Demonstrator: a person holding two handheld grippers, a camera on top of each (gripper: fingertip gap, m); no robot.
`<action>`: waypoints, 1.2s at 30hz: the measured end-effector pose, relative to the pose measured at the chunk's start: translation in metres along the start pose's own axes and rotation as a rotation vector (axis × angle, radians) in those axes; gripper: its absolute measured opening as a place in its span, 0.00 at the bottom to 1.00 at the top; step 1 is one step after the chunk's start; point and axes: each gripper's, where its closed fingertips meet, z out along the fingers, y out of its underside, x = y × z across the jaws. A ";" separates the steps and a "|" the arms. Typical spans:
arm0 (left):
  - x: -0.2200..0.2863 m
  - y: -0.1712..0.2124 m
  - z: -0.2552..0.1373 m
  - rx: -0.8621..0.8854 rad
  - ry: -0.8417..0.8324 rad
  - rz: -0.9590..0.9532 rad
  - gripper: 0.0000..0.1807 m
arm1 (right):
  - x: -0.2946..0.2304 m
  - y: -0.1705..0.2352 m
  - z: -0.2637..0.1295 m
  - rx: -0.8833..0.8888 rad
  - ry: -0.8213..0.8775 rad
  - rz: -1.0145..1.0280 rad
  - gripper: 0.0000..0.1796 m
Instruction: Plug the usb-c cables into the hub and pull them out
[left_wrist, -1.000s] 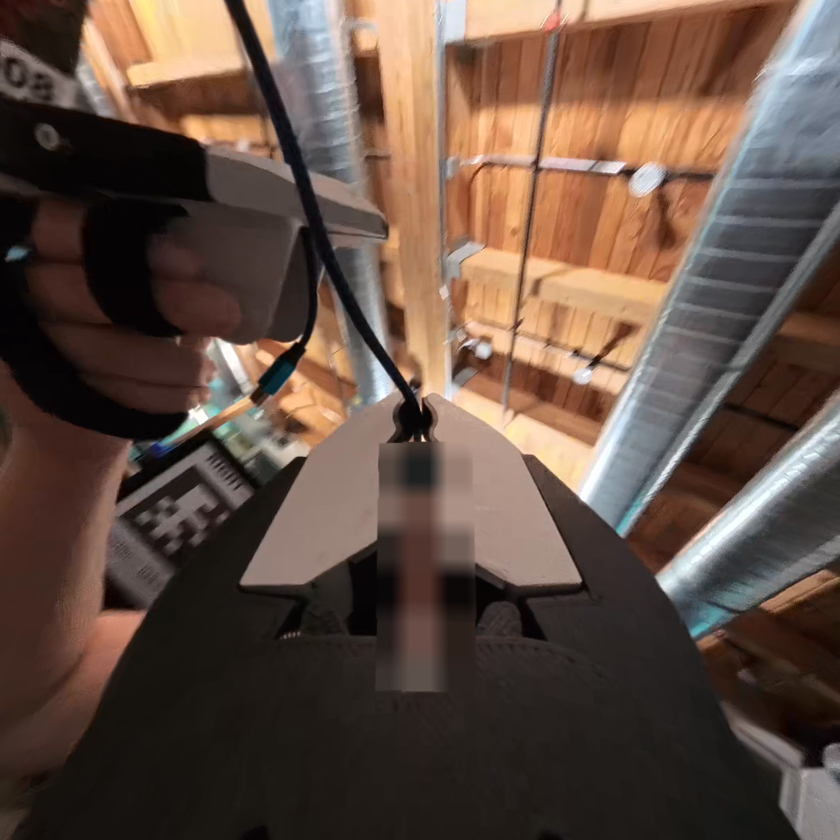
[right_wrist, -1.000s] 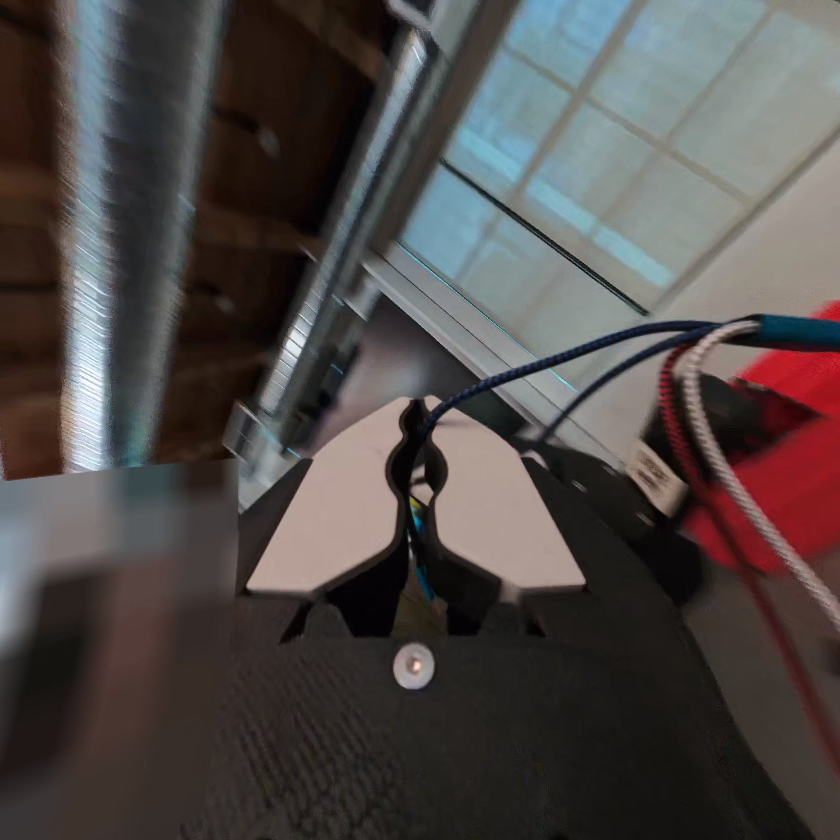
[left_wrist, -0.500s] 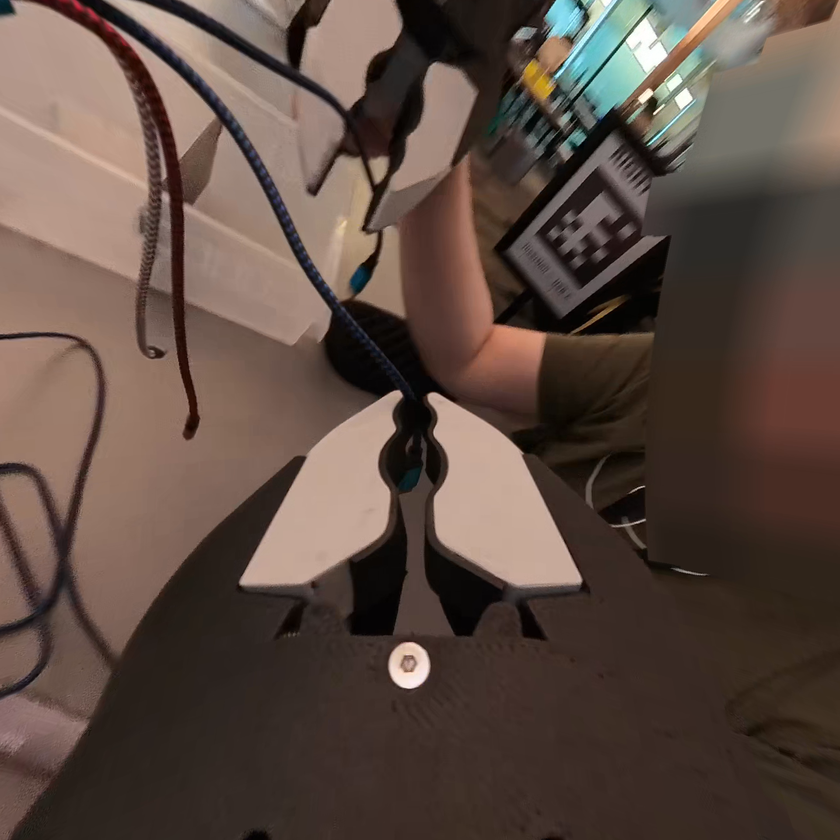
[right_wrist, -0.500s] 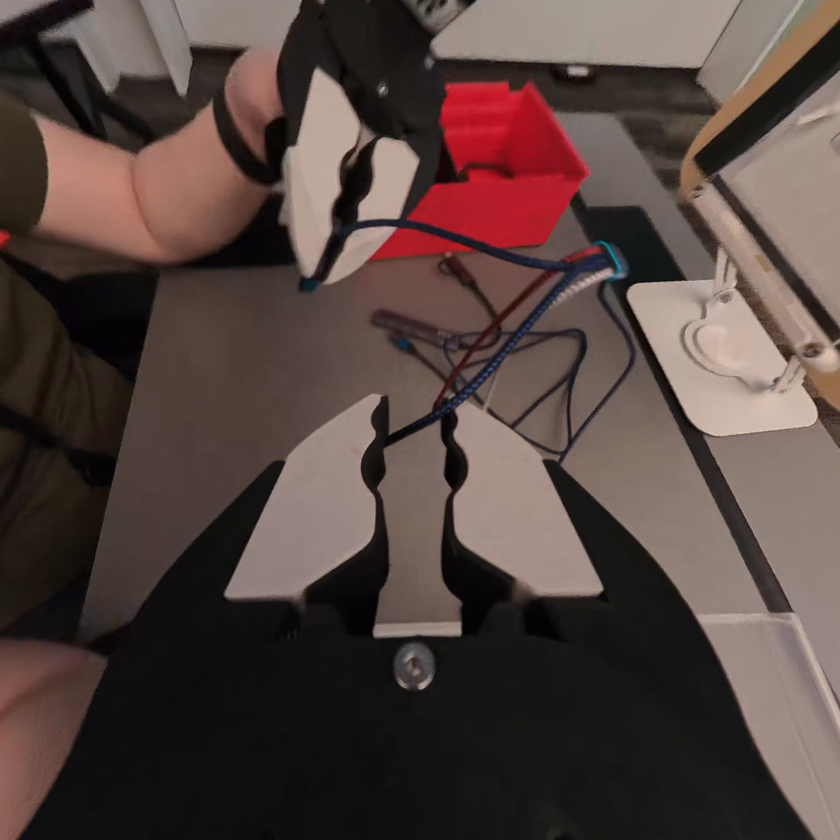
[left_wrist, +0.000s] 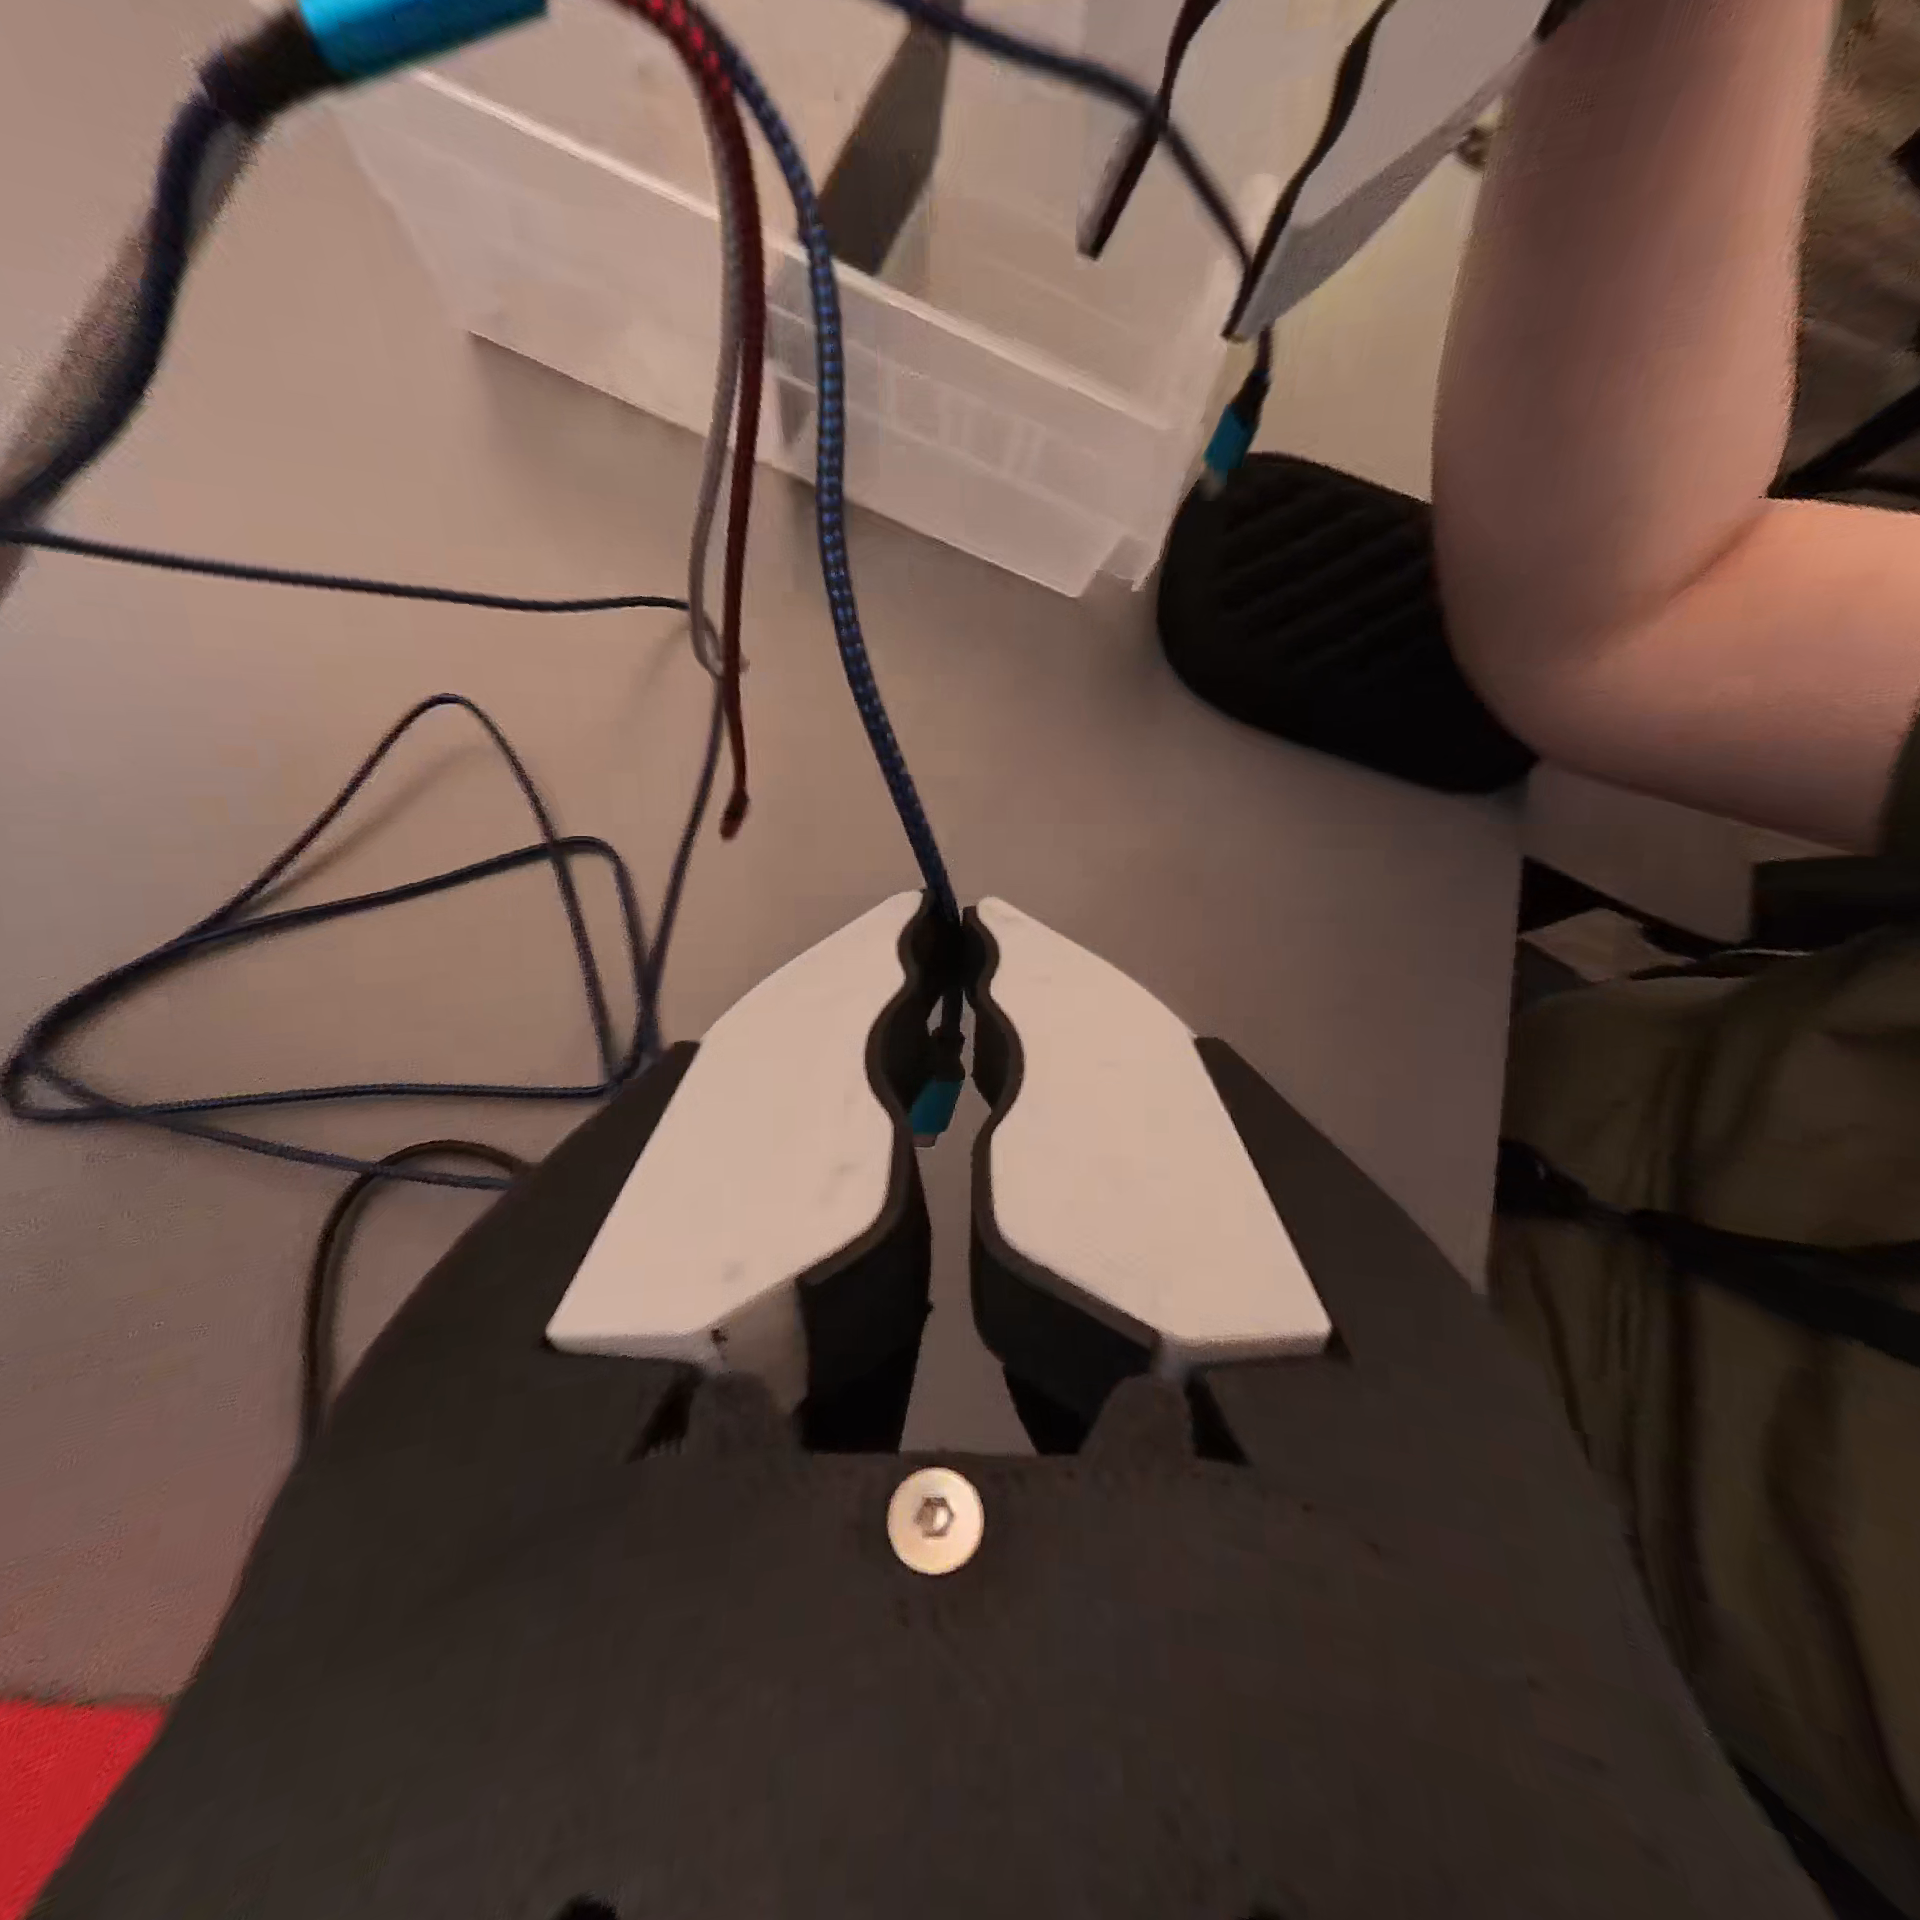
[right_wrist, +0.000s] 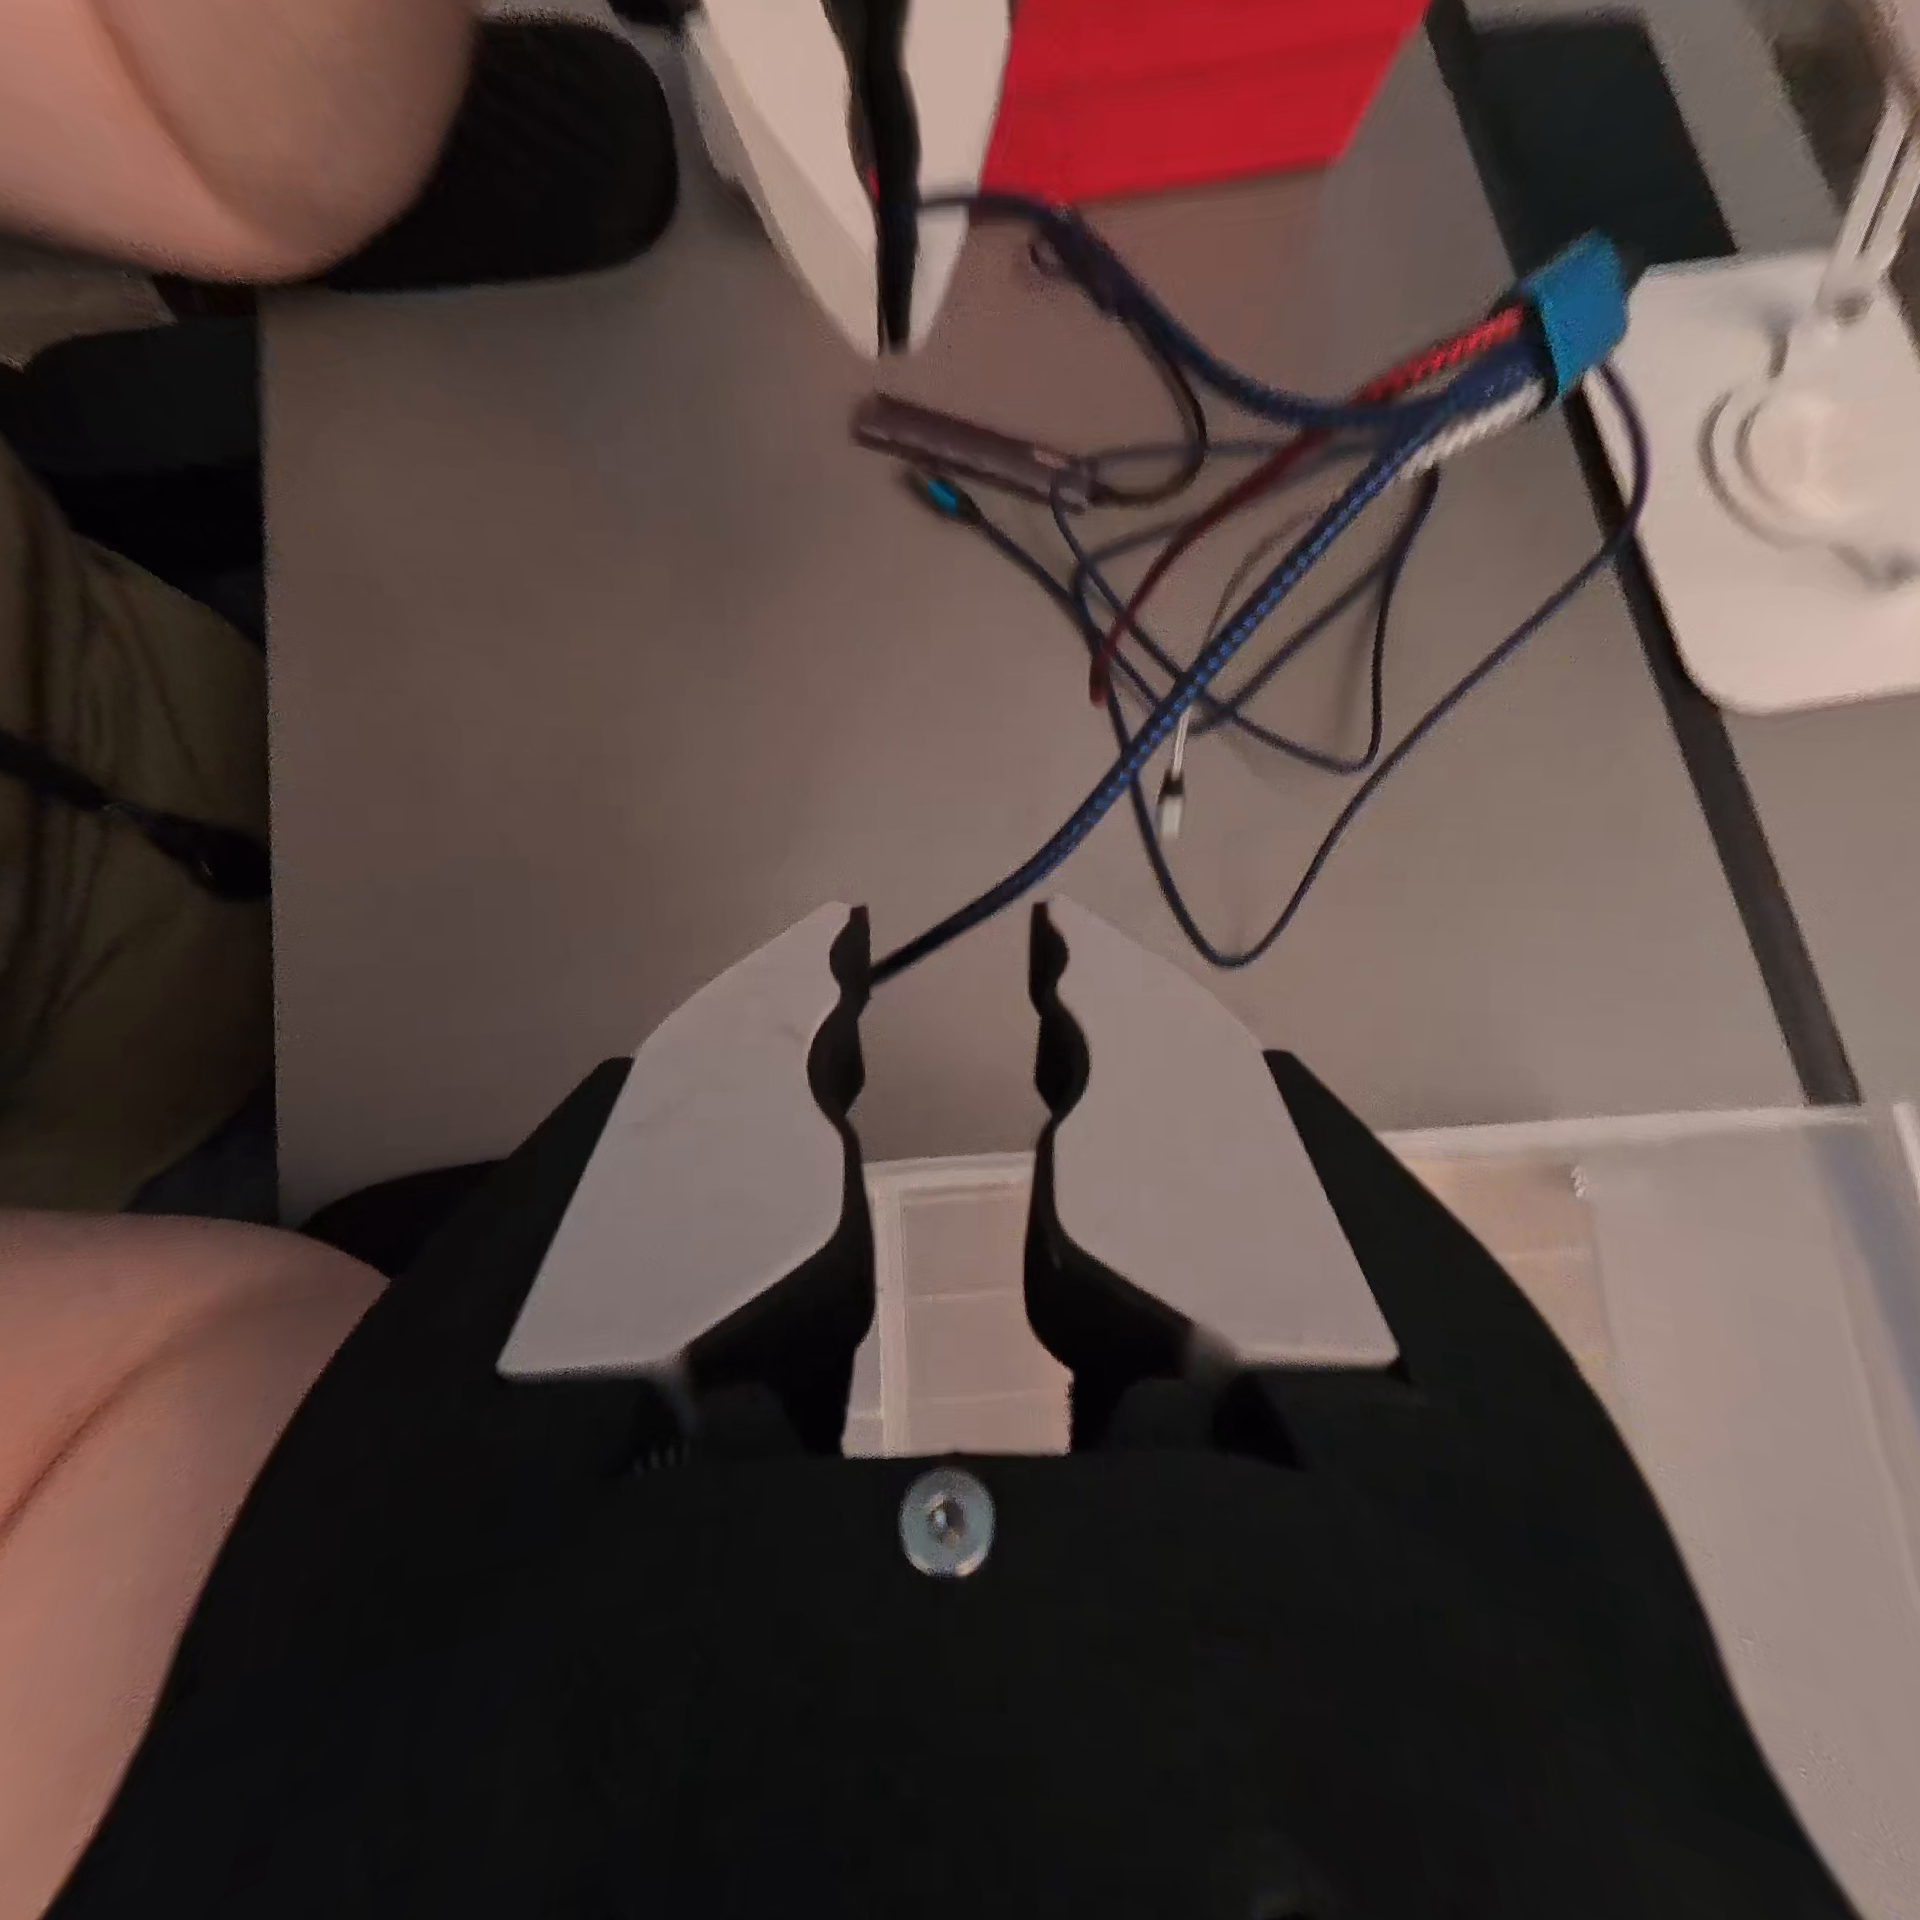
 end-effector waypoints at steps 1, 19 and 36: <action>-0.003 0.001 -0.001 -0.008 -0.035 0.023 0.01 | 0.002 0.006 0.003 -0.024 -0.004 0.017 0.18; -0.014 0.027 0.022 -0.301 -0.370 0.436 0.01 | -0.018 -0.062 0.051 0.120 -0.033 -0.409 0.17; -0.022 0.033 0.028 -0.483 -0.612 0.663 0.01 | -0.021 -0.064 0.081 0.213 -0.210 -0.342 0.17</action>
